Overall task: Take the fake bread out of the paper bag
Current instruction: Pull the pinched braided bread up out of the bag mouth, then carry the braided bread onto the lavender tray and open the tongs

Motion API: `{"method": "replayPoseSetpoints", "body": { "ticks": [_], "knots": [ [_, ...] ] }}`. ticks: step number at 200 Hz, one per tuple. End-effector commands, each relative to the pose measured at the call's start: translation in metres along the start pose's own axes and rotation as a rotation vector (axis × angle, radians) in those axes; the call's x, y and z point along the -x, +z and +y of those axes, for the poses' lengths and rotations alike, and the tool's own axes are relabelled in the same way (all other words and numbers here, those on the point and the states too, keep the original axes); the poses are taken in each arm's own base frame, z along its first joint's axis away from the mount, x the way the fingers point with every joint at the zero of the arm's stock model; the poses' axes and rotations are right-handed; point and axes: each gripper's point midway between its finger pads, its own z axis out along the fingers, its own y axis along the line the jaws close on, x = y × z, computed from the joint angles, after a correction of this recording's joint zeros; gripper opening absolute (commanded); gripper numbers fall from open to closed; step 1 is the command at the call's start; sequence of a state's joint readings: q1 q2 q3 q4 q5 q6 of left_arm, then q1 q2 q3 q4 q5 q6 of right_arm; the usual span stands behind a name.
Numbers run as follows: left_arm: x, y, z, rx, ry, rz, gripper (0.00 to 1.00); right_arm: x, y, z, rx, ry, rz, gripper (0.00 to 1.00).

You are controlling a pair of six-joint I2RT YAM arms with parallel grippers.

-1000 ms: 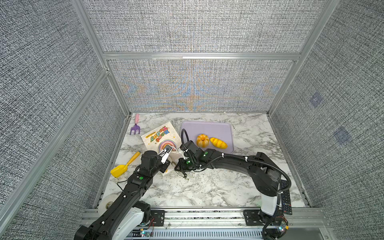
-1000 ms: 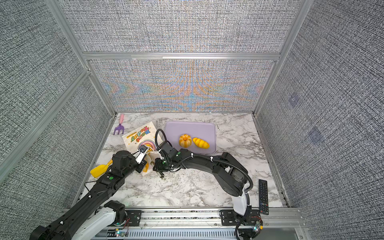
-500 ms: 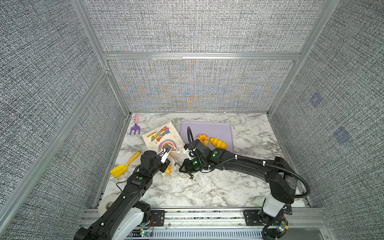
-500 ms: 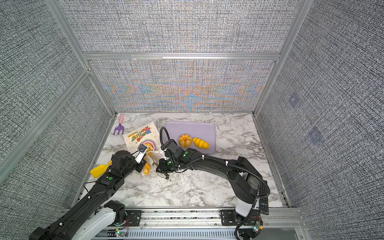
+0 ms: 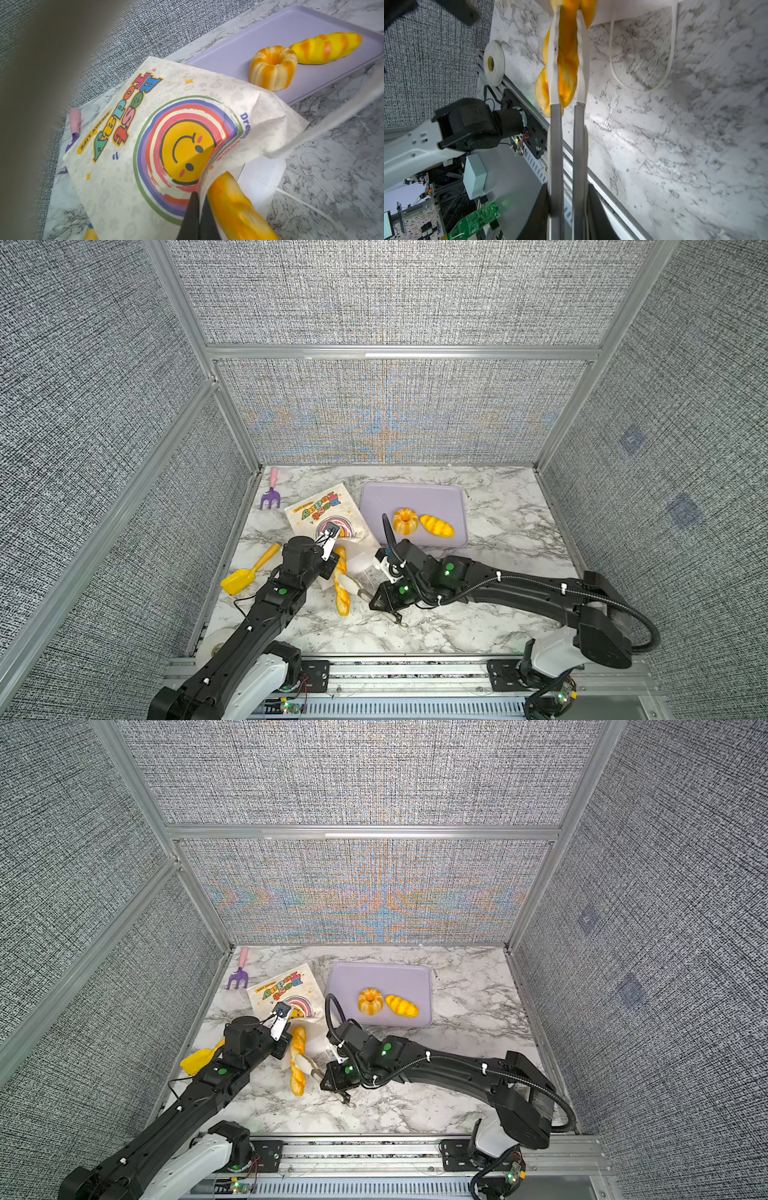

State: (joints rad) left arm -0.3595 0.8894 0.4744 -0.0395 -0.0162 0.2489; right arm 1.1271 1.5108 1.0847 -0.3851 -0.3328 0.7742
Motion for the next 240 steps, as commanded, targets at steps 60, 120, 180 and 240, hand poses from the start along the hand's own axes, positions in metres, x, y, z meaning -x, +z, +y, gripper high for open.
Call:
{"method": "replayPoseSetpoints", "body": {
  "ticks": [60, 120, 180, 240],
  "knots": [
    [0.008, -0.004, 0.032, 0.176, -0.051, -0.03, 0.0, -0.058, -0.07, -0.021, 0.031, 0.09, -0.116, 0.0],
    [0.009, -0.017, 0.035, 0.198, 0.001, -0.045, 0.0, 0.008, -0.159, -0.012, -0.07, 0.022, -0.363, 0.0],
    [0.008, -0.033, 0.021, 0.135, 0.073, -0.091, 0.0, 0.106, -0.164, -0.054, -0.32, -0.015, -0.327, 0.0],
    [0.003, -0.032, 0.015, 0.109, 0.061, -0.096, 0.0, 0.155, -0.101, -0.108, -0.478, 0.02, -0.165, 0.0]
  ]
}}
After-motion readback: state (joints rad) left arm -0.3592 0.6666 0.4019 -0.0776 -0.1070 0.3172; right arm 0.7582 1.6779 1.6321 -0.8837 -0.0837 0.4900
